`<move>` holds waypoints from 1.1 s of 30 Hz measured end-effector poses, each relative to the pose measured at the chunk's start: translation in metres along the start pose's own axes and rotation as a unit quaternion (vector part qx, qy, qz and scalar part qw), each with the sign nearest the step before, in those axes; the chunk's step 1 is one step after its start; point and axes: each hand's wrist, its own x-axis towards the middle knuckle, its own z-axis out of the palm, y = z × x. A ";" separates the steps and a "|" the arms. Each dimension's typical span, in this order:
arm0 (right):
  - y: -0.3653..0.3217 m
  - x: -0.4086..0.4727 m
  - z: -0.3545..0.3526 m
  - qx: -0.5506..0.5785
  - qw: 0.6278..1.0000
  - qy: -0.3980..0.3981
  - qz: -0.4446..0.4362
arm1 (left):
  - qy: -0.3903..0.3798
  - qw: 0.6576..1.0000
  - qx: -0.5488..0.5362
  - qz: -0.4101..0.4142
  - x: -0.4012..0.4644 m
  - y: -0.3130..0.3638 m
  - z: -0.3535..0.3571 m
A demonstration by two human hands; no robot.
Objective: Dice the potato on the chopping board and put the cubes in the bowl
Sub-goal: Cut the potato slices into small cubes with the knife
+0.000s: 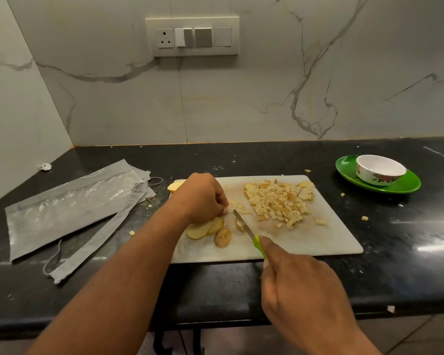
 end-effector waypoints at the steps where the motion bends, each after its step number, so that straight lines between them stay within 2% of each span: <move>1: -0.001 0.002 -0.001 -0.001 1.000 0.018 0.000 | 0.003 1.000 -0.010 0.002 -0.001 -0.001 0.000; 5: -0.004 0.023 0.007 -0.007 0.998 0.065 -0.008 | 0.009 0.999 -0.034 -0.002 -0.002 -0.001 0.000; 10: -0.010 0.043 0.023 0.009 0.998 0.062 -0.015 | -0.006 1.000 -0.026 -0.006 0.000 0.000 0.000; 21: -0.010 0.039 0.026 0.031 0.997 0.071 -0.021 | 0.020 0.997 -0.077 -0.019 0.001 0.000 0.003; 27: -0.011 0.040 0.028 0.029 0.997 0.067 -0.020 | -0.011 0.995 -0.098 -0.005 0.001 -0.004 0.002; 33: -0.008 0.041 0.030 0.079 0.993 0.081 -0.012 | 0.027 0.998 -0.055 0.005 0.001 0.000 0.008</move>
